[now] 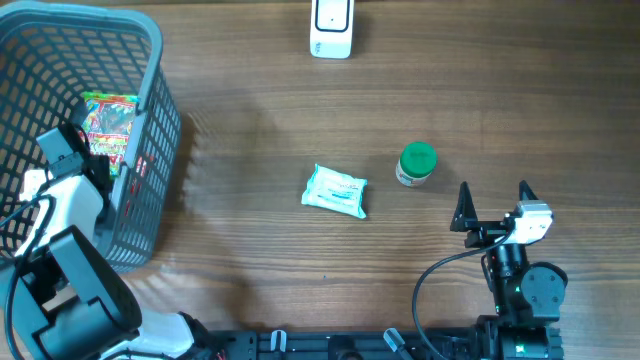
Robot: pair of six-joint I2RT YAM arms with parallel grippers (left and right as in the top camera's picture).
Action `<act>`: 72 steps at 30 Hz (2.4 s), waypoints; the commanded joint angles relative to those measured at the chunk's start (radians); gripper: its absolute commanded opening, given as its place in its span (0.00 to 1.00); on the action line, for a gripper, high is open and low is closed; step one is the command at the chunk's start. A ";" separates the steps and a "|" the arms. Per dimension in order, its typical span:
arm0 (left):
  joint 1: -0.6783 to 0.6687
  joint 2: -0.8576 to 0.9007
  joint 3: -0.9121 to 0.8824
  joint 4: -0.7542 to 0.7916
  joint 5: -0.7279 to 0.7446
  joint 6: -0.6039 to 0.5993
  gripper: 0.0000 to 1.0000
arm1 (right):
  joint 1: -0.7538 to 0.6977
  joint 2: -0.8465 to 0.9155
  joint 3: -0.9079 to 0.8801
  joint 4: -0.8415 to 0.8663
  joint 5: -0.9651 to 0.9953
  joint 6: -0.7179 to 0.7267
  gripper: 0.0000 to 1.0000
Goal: Scan the item barcode
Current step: 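Grasp the pink Kleenex pack and place it on the table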
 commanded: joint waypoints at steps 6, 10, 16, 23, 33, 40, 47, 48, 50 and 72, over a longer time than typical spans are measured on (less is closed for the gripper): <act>0.004 0.029 -0.005 0.025 -0.006 0.004 0.04 | 0.004 -0.005 -0.001 0.002 0.013 -0.004 1.00; 0.004 -0.090 -0.004 -0.008 0.004 0.032 0.04 | 0.004 -0.005 -0.001 0.002 0.013 -0.005 1.00; 0.004 -0.431 -0.004 -0.058 0.101 0.054 0.04 | 0.004 -0.005 -0.001 0.002 0.013 -0.005 1.00; -0.072 -0.853 -0.004 -0.044 0.599 0.058 0.04 | 0.004 -0.005 -0.001 0.002 0.013 -0.005 1.00; -0.733 -0.859 -0.005 -0.175 0.414 0.454 0.04 | 0.004 -0.005 -0.001 0.002 0.013 -0.005 1.00; -1.043 -0.273 -0.005 -0.182 0.111 0.444 0.04 | 0.004 -0.005 -0.001 0.002 0.013 -0.004 1.00; -1.036 0.150 -0.005 -0.173 0.116 0.174 0.04 | 0.004 -0.005 -0.001 0.002 0.013 -0.005 1.00; -1.038 0.172 -0.005 -0.174 0.115 0.161 0.04 | 0.004 -0.005 -0.001 0.002 0.013 -0.005 1.00; -1.038 0.177 -0.005 -0.176 0.115 0.160 0.04 | 0.004 -0.005 -0.001 0.002 0.013 -0.005 1.00; -1.035 -0.415 0.268 -0.314 0.046 0.426 1.00 | 0.004 -0.005 -0.001 0.002 0.013 -0.005 1.00</act>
